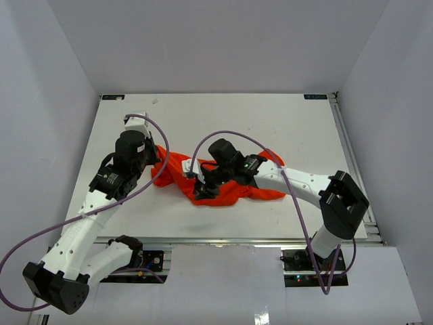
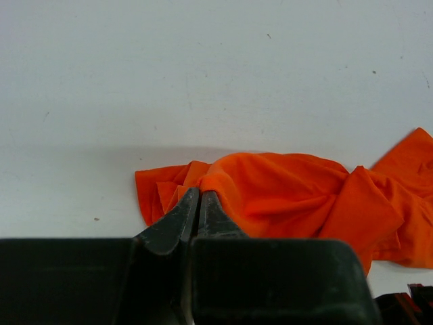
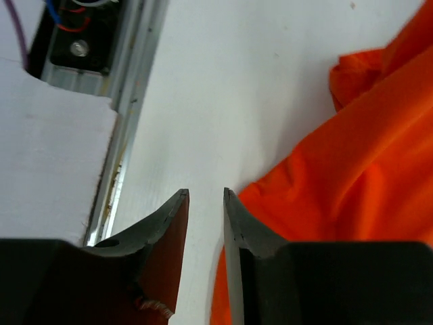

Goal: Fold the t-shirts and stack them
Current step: Flatten the tshirt out

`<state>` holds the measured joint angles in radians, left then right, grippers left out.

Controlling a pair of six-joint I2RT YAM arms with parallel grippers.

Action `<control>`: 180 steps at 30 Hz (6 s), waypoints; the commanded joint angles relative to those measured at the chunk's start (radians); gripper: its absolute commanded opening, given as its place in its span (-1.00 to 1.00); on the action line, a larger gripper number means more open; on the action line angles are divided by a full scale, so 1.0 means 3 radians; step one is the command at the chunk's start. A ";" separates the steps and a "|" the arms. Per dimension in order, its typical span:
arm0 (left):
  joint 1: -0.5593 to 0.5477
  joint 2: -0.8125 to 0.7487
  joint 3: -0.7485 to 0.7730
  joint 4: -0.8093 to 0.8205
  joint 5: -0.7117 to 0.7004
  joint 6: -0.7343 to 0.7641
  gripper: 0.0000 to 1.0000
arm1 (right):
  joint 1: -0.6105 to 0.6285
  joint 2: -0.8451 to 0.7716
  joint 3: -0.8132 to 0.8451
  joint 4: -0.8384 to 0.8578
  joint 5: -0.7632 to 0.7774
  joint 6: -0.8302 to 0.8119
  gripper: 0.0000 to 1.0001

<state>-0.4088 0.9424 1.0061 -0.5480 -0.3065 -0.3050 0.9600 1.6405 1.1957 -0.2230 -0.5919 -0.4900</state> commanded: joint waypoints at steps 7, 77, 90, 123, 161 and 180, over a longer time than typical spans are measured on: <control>0.0013 -0.0038 -0.0020 -0.0024 -0.0011 -0.0062 -0.85 | -0.0008 -0.0201 0.0141 -0.0148 -0.0554 -0.0464 -0.06; 0.0013 -0.0012 -0.0040 0.0006 0.0081 -0.0154 -0.85 | -0.1411 0.1036 0.0913 -0.0873 0.0280 0.1199 -0.23; 0.0013 -0.0068 -0.0061 -0.0004 0.0071 -0.0175 -0.85 | -0.1390 0.1046 0.0816 -0.0903 0.0607 0.1173 -0.34; 0.0018 0.0023 0.0516 0.0124 -0.0231 0.0219 -0.85 | -0.2370 -0.0365 0.0846 -0.0096 -0.0118 0.0841 -0.87; 0.0580 0.0832 0.2164 0.1248 0.0209 0.0582 -0.85 | -0.4033 -0.0866 0.2400 0.1459 -0.0108 0.2247 -0.87; 0.0580 0.0259 0.2082 0.1607 0.0633 0.0163 -0.85 | -0.4033 -0.1004 0.2857 0.1940 0.0224 0.3039 -0.87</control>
<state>-0.2432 1.0016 1.6211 -0.0635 -0.1257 -0.2436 -0.2428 1.3460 2.0739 0.2993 -0.5735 0.3561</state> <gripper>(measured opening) 0.115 0.067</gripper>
